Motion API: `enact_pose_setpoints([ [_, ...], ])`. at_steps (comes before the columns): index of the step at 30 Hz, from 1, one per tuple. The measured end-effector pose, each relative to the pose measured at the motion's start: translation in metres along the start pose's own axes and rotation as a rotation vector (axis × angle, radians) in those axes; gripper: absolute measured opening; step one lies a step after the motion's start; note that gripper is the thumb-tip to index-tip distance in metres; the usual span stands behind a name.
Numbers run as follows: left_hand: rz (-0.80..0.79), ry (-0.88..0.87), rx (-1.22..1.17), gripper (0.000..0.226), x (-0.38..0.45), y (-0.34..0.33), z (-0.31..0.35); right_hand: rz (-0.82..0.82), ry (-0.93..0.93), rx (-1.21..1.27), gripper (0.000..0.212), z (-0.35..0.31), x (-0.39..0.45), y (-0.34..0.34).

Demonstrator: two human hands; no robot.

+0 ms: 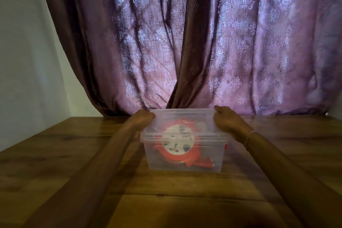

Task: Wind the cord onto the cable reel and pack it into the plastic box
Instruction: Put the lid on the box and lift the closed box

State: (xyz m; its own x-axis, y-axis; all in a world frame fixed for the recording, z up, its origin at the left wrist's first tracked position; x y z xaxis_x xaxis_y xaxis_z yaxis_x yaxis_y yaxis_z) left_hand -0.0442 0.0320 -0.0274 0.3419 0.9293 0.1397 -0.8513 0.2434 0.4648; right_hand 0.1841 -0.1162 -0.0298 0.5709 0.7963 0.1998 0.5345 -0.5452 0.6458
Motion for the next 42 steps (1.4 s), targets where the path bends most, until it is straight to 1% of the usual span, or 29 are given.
enact_pose_setpoints([
  [2,-0.010,-0.007,0.068,0.036,-0.001,0.000,-0.002,0.003,-0.016,-0.016,0.049,0.001,-0.001,-0.001],
  [4,-0.022,0.001,0.079,0.032,0.000,0.001,-0.007,0.006,-0.025,-0.039,0.047,0.003,-0.002,-0.004],
  [7,-0.007,0.000,0.091,0.028,0.002,0.001,-0.014,0.008,-0.023,-0.083,0.049,0.005,-0.005,-0.008],
  [11,0.016,0.002,0.051,0.031,0.004,0.000,-0.017,-0.016,-0.028,-0.115,0.049,0.006,-0.006,-0.008],
  [16,-0.038,0.050,-0.058,0.033,0.008,-0.008,-0.021,-0.104,-0.069,-0.234,0.049,0.004,-0.001,-0.009],
  [18,-0.061,0.061,-0.045,0.035,0.009,-0.011,-0.023,-0.136,-0.082,-0.262,0.050,0.004,0.003,-0.010],
  [23,-0.033,0.002,-0.045,0.035,0.014,-0.014,-0.030,-0.166,-0.108,-0.216,0.056,0.006,0.009,-0.008],
  [27,-0.073,0.008,-0.048,0.039,0.014,-0.015,-0.030,-0.165,-0.132,-0.201,0.054,0.007,0.011,-0.007],
  [30,-0.059,0.069,-0.030,0.040,0.012,-0.016,-0.027,-0.195,-0.182,-0.102,0.054,0.007,0.013,-0.005],
  [32,-0.032,0.093,-0.018,0.043,0.008,-0.015,-0.023,-0.201,-0.292,0.037,0.054,0.008,0.014,-0.006],
  [34,0.036,0.083,0.011,0.047,0.002,-0.010,-0.019,-0.196,-0.427,0.180,0.052,0.012,0.015,-0.006],
  [36,0.077,0.056,-0.009,0.049,-0.002,-0.004,-0.019,-0.286,-0.518,0.325,0.047,0.021,0.014,-0.007],
  [38,0.073,0.054,-0.104,0.047,-0.009,0.003,-0.022,-0.369,-0.550,0.479,0.043,0.031,0.010,-0.005],
  [39,0.064,0.054,-0.149,0.047,-0.012,0.007,-0.024,-0.360,-0.533,0.531,0.044,0.035,0.008,-0.003],
  [40,0.059,0.049,-0.190,0.045,-0.016,0.010,-0.025,-0.302,-0.482,0.586,0.047,0.038,0.009,0.000],
  [42,0.067,0.022,-0.265,0.040,-0.027,0.012,-0.027,-0.088,-0.339,0.722,0.054,0.042,0.007,0.002],
])
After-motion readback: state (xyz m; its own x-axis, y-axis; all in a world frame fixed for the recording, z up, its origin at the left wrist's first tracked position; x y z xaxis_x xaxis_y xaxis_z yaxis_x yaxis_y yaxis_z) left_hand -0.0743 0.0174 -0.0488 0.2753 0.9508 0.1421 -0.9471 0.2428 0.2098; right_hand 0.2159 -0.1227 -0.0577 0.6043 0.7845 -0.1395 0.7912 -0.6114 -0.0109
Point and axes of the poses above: each hand's wrist, its own x-axis towards the middle knuckle, its own y-axis out of the back of the hand, z = x × y, the point moved 2 cm from there along x, towards the middle knuckle, and after that the axes turned 5 degrees about -y, right-handed, at the moved point
